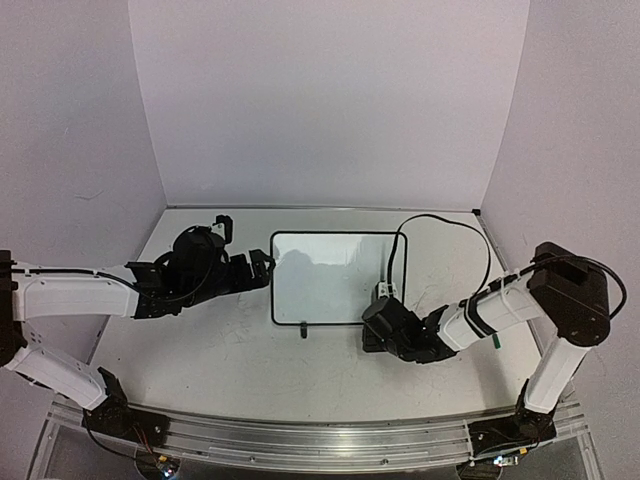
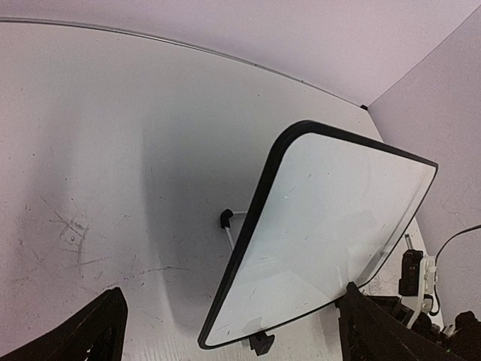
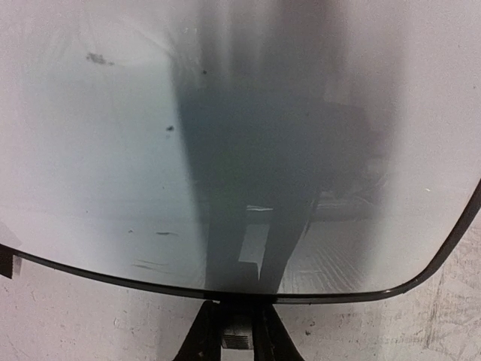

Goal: Write a sentence on the whiteboard
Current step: Adjust the whiteboard at the center of the board.

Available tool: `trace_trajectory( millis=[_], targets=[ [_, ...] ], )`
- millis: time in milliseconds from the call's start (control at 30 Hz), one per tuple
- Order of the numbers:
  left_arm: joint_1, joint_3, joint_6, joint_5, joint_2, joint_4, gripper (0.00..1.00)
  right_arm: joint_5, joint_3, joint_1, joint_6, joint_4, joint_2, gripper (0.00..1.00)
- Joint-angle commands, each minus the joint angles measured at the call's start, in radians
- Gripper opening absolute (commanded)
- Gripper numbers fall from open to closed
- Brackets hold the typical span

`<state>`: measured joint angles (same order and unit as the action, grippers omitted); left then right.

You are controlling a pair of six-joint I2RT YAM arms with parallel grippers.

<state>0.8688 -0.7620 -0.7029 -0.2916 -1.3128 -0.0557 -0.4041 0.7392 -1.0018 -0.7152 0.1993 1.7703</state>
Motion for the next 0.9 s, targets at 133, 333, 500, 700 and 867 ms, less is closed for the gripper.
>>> trace_trajectory(
  millis=[133, 333, 500, 700, 867],
  targets=[
    [0.001, 0.013, 0.023, -0.025, 0.043, -0.004, 0.99, -0.085, 0.039, 0.008, 0.042, 0.072, 0.029, 0.09],
    [0.001, 0.004, 0.028, -0.027, 0.035, -0.004, 0.99, -0.126, 0.068, 0.020, 0.061, 0.056, 0.055, 0.09],
    [0.001, 0.000, 0.029, -0.018, 0.035, -0.004, 0.99, -0.156, 0.067, 0.031, 0.102, 0.041, 0.031, 0.09],
    [0.001, 0.010, 0.029, -0.024, 0.049, -0.003, 0.99, -0.150, 0.011, 0.030, 0.168, 0.014, -0.065, 0.30],
    [0.001, 0.001, 0.046, -0.036, 0.054, -0.002, 0.99, -0.091, -0.044, 0.027, 0.194, -0.062, -0.241, 0.55]
  ],
)
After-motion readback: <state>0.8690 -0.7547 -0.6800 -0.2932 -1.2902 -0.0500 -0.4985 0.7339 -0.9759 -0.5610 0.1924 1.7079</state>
